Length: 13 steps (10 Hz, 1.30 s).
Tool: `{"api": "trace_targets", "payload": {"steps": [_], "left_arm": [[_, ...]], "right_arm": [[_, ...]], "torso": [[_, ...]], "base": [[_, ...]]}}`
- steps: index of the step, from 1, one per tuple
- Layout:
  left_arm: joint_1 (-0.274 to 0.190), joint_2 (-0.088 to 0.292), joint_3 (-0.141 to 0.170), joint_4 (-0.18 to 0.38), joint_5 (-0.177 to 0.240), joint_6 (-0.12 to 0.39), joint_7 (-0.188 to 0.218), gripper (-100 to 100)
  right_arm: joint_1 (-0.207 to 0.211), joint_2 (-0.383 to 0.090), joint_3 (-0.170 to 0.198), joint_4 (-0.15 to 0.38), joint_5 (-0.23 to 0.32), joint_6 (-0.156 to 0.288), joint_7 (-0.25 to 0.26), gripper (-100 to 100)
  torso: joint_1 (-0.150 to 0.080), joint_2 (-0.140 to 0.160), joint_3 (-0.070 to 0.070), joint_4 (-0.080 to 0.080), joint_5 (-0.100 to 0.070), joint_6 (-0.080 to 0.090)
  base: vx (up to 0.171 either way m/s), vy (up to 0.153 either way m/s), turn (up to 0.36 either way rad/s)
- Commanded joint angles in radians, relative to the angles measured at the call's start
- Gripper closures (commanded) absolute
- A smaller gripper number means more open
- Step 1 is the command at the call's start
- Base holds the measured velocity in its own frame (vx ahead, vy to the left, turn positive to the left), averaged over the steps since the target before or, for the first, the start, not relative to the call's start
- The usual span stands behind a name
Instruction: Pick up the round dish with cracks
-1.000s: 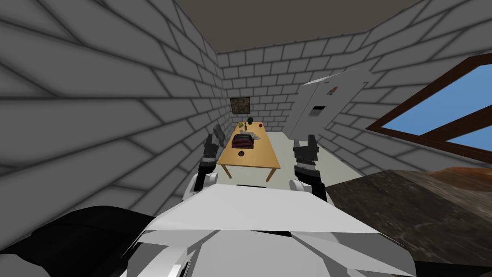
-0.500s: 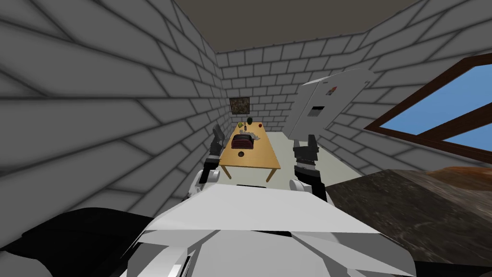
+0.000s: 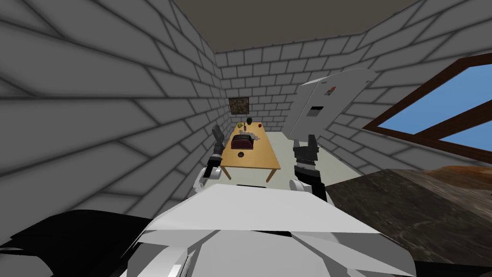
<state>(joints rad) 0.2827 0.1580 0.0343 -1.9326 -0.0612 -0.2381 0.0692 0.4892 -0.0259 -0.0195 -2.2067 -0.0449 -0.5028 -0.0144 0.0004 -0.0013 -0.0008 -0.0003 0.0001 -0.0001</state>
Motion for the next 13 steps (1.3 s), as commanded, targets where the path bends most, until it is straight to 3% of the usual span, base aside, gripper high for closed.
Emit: {"api": "trace_targets", "payload": {"steps": [1, 3, 5, 6, 8, 9, 10, 11, 13], "left_arm": [[-0.034, 0.002, -0.004, 0.044, 0.002, 0.045, -0.006, -100], [-0.059, 0.005, -0.008, 0.078, 0.005, 0.082, -0.010, -100], [-0.112, 0.009, -0.014, 0.149, 0.011, 0.146, -0.018, -100], [-0.112, 0.009, -0.014, 0.149, 0.011, 0.158, -0.018, -100], [-0.166, 0.010, -0.022, 0.216, 0.017, 0.220, -0.026, -100], [-0.166, 0.010, -0.022, 0.226, 0.017, 0.237, -0.026, -100], [-0.194, 0.009, -0.025, 0.267, 0.020, 0.268, -0.030, -100], [-0.194, 0.009, -0.025, 0.267, 0.020, 0.278, -0.030, -100], [-0.251, 0.007, -0.033, 0.341, 0.026, 0.343, -0.039, -100]], "right_arm": [[0.000, 0.000, 0.000, 0.000, 0.000, 0.000, 0.000, 0], [0.000, 0.000, 0.000, 0.000, 0.000, 0.000, 0.000, 0], [0.000, 0.000, 0.000, 0.000, 0.000, 0.000, 0.000, 0], [0.000, 0.000, 0.000, 0.000, 0.000, 0.000, 0.000, 0], [0.000, 0.000, 0.000, 0.000, 0.000, 0.000, 0.000, 0], [0.000, 0.000, 0.000, 0.000, 0.000, 0.000, 0.000, 0], [0.000, 0.000, 0.000, 0.000, 0.000, 0.000, 0.000, 0], [0.000, 0.000, 0.000, 0.000, 0.000, 0.000, 0.000, 0], [0.000, 0.000, 0.000, 0.000, 0.000, 0.000, 0.000, 0]], "torso": [[0.000, 0.000, 0.000, 0.000, 0.000, 0.000], [0.000, -0.001, 0.000, 0.000, 0.000, 0.000], [0.000, 0.000, 0.000, 0.000, 0.000, 0.000], [0.000, -0.001, 0.000, 0.000, 0.000, 0.000], [0.000, 0.000, 0.000, 0.000, 0.000, 0.000], [0.000, 0.000, 0.000, 0.000, 0.000, 0.000], [0.000, 0.000, 0.000, 0.000, 0.000, 0.000], [0.000, 0.000, 0.000, 0.000, 0.000, 0.000], [0.000, 0.000, 0.000, 0.000, 0.000, 0.000]], "base": [[0.015, 0.008, -0.013], [0.019, 0.009, -0.021], [0.018, 0.007, -0.021], [0.016, 0.010, -0.014], [0.015, 0.008, -0.022], [0.016, 0.009, -0.014], [0.019, 0.010, -0.018], [0.015, 0.007, -0.012], [0.017, 0.007, -0.024]]}}
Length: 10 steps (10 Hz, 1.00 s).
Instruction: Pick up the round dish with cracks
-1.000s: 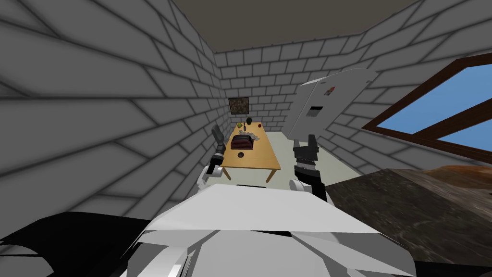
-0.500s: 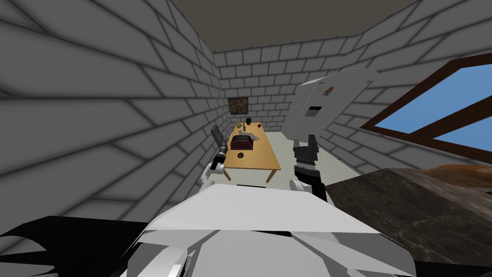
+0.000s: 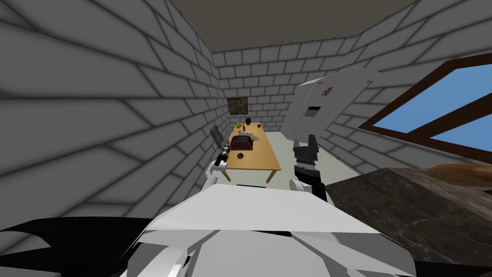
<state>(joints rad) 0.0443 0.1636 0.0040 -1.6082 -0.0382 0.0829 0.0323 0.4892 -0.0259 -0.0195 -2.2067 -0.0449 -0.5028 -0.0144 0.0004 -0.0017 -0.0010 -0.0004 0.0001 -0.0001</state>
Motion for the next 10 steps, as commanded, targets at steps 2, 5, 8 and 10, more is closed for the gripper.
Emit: {"api": "trace_targets", "payload": {"steps": [2, 5, 8, 10], "left_arm": [[-0.042, 0.000, -0.007, 0.069, 0.006, 0.074, -0.007, -100], [-0.071, -0.002, -0.010, 0.122, 0.010, 0.122, -0.011, -100], [-0.128, -0.007, -0.018, 0.207, 0.016, 0.205, -0.021, -100], [-0.157, -0.010, -0.022, 0.258, 0.019, 0.245, -0.025, -100]], "right_arm": [[0.000, 0.000, 0.000, 0.000, 0.000, 0.000, 0.000, 0], [0.000, 0.000, 0.000, 0.000, 0.000, 0.000, 0.000, 0], [0.000, 0.000, 0.000, 0.000, 0.000, 0.000, 0.000, 0], [0.000, 0.000, 0.000, 0.000, 0.000, 0.000, 0.000, 0]], "torso": [[0.000, 0.000, 0.000, 0.000, 0.000, 0.000], [0.000, 0.001, 0.000, 0.000, 0.000, 0.000], [0.000, 0.001, 0.000, 0.000, 0.000, 0.000], [0.000, 0.001, 0.000, 0.000, 0.000, 0.000]], "base": [[0.020, 0.008, -0.015], [0.012, 0.006, -0.013], [0.013, 0.007, -0.016], [0.014, 0.006, -0.015]]}}
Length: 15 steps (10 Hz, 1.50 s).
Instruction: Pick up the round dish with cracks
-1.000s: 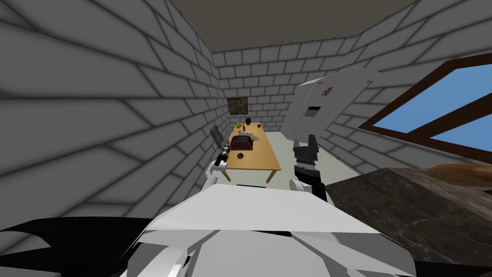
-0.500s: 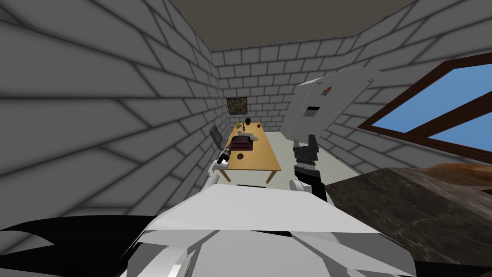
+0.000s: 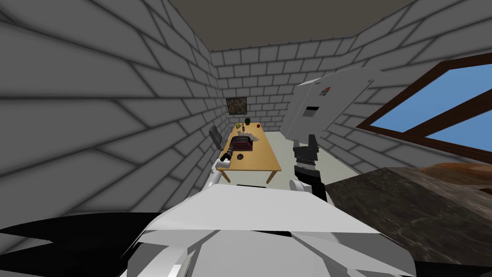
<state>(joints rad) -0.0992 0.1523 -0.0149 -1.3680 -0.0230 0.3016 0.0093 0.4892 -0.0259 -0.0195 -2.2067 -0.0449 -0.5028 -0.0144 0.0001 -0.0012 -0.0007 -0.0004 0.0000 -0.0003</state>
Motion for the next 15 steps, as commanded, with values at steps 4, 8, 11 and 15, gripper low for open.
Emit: {"api": "trace_targets", "payload": {"steps": [4, 8, 11, 15], "left_arm": [[-0.069, -0.007, -0.010, 0.119, 0.011, 0.107, -0.011, -100], [-0.148, -0.020, -0.021, 0.239, 0.020, 0.209, -0.023, -100], [-0.172, -0.025, -0.024, 0.293, 0.022, 0.254, -0.027, -100], [-0.237, -0.039, -0.033, 0.400, 0.030, 0.347, -0.037, -100]], "right_arm": [[0.000, 0.000, 0.000, 0.000, 0.000, 0.000, 0.000, 0], [0.000, 0.000, 0.000, 0.000, 0.000, 0.000, 0.000, 0], [0.000, 0.000, 0.000, 0.000, 0.000, 0.000, 0.000, 0], [0.000, 0.000, 0.000, 0.000, 0.000, 0.000, 0.000, 0]], "torso": [[0.000, 0.000, 0.000, 0.000, 0.000, 0.000], [0.000, 0.000, 0.000, 0.000, 0.000, 0.000], [0.000, 0.000, 0.000, 0.000, 0.000, 0.000], [0.000, 0.001, 0.000, 0.000, 0.000, 0.000]], "base": [[0.016, 0.009, -0.017], [0.014, 0.005, -0.018], [0.013, 0.008, -0.011], [0.012, 0.007, -0.014]]}}
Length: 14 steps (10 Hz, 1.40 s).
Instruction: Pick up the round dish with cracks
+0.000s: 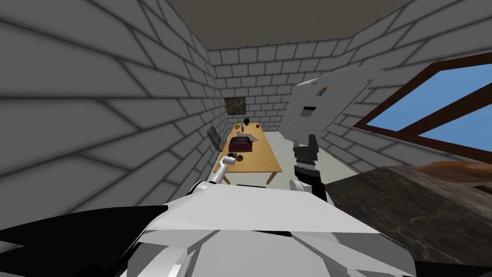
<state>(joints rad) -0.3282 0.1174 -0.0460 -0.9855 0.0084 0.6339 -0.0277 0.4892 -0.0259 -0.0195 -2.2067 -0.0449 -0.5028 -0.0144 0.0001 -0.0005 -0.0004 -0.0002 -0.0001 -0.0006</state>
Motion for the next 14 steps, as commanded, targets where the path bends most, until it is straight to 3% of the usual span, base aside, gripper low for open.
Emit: {"api": "trace_targets", "payload": {"steps": [1, 5, 7, 8, 9, 10, 14], "left_arm": [[-0.026, -0.010, -0.004, 0.047, 0.001, 0.041, -0.003, -100], [-0.077, -0.045, -0.011, 0.129, 0.006, 0.113, -0.011, -100], [-0.077, -0.049, -0.011, 0.127, 0.006, 0.118, -0.012, -100], [-0.078, -0.050, -0.011, 0.129, 0.005, 0.119, -0.011, 0], [-0.103, -0.040, -0.015, 0.179, 0.024, 0.088, -0.011, -100], [-0.103, -0.040, -0.015, 0.185, 0.024, 0.088, -0.011, -100], [-0.178, -0.012, -0.028, 0.328, 0.080, -0.003, -0.011, -100]], "right_arm": [[0.000, 0.000, 0.000, 0.000, 0.000, 0.000, 0.000, 0], [0.000, 0.000, 0.000, 0.000, 0.000, 0.000, 0.000, 0], [0.000, 0.000, 0.000, 0.000, 0.000, 0.000, 0.000, 0], [0.000, 0.000, 0.000, 0.000, 0.000, 0.000, 0.000, 0], [0.000, 0.000, 0.000, 0.000, 0.000, 0.000, 0.000, 0], [0.000, 0.000, 0.000, 0.000, 0.000, 0.000, 0.000, 0], [0.000, 0.000, 0.000, 0.000, 0.000, 0.000, 0.000, 0]], "torso": [[0.000, 0.000, 0.000, 0.000, 0.000, 0.000], [0.000, 0.000, 0.000, 0.000, 0.000, 0.000], [0.000, 0.000, 0.000, 0.000, 0.000, 0.000], [0.000, 0.001, 0.000, 0.000, 0.000, 0.000], [0.000, 0.001, 0.000, 0.000, 0.000, 0.000], [-0.001, 0.001, 0.001, 0.000, 0.000, 0.000], [-0.001, 0.002, 0.001, 0.000, 0.000, 0.000]], "base": [[0.014, 0.008, -0.020], [0.014, 0.007, -0.013], [0.003, 0.002, -0.003], [0.000, 0.000, 0.000], [-0.005, -0.004, -0.062], [-0.007, -0.005, -0.035], [-0.013, -0.009, -0.055]]}}
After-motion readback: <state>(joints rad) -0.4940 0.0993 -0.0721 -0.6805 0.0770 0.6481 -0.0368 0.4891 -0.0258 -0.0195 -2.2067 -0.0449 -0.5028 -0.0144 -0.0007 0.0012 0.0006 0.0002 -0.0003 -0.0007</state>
